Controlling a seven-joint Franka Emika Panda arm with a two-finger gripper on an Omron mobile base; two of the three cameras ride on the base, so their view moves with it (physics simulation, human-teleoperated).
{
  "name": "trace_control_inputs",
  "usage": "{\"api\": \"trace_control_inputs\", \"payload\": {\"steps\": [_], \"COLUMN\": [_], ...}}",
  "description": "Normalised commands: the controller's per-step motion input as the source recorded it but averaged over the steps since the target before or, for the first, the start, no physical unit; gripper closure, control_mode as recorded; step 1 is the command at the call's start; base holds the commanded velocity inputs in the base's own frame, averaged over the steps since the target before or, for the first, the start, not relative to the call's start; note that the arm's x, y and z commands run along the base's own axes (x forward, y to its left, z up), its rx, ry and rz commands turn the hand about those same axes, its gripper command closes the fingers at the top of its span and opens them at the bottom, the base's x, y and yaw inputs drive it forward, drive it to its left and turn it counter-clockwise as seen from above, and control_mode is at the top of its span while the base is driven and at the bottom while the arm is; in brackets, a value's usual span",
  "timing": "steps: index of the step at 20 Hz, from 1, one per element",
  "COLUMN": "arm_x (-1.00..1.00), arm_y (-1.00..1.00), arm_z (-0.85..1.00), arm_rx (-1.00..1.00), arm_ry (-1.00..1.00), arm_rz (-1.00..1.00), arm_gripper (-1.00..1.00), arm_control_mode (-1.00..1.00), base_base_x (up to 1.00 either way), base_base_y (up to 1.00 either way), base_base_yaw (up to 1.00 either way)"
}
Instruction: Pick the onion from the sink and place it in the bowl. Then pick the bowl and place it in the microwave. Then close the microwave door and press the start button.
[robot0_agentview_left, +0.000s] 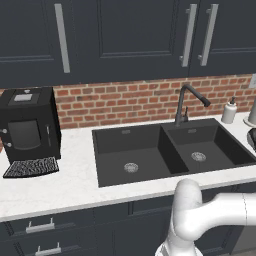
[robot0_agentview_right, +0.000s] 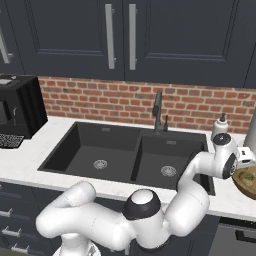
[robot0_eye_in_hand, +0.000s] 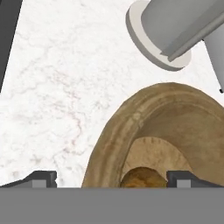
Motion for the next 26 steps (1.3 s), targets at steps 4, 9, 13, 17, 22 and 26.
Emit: {"api": "trace_control_inputs", "payload": {"steps": [4,9,13,17,22,26], "arm_x": [0.07,0.09,0.08,0.03,-0.08,-0.46], "arm_y": [-0.07,0.0,0.0,-0.04,-0.02,0.1], "arm_z": [-0.35,-0.39,-0.3,-0.29,-0.15,-0.07], "arm_rx": [0.0,0.0,0.0,0.0,0.0,-0.01], "arm_ry": [0.03,0.02,0.0,0.02,0.04,-0.02], "arm_rz": [0.0,0.0,0.0,0.0,0.0,0.01], "arm_gripper": [-1.0,1.0,1.0,1.0,1.0,1.0], "arm_control_mode": [-1.0,-1.0,-1.0,-1.0,-1.0,-1.0], "base_base_x": [0.0,0.0,0.0,0.0,0.0,0.0], "base_base_y": [0.0,0.0,0.0,0.0,0.0,0.0], "base_base_yaw": [0.0,0.0,0.0,0.0,0.0,0.0]}}
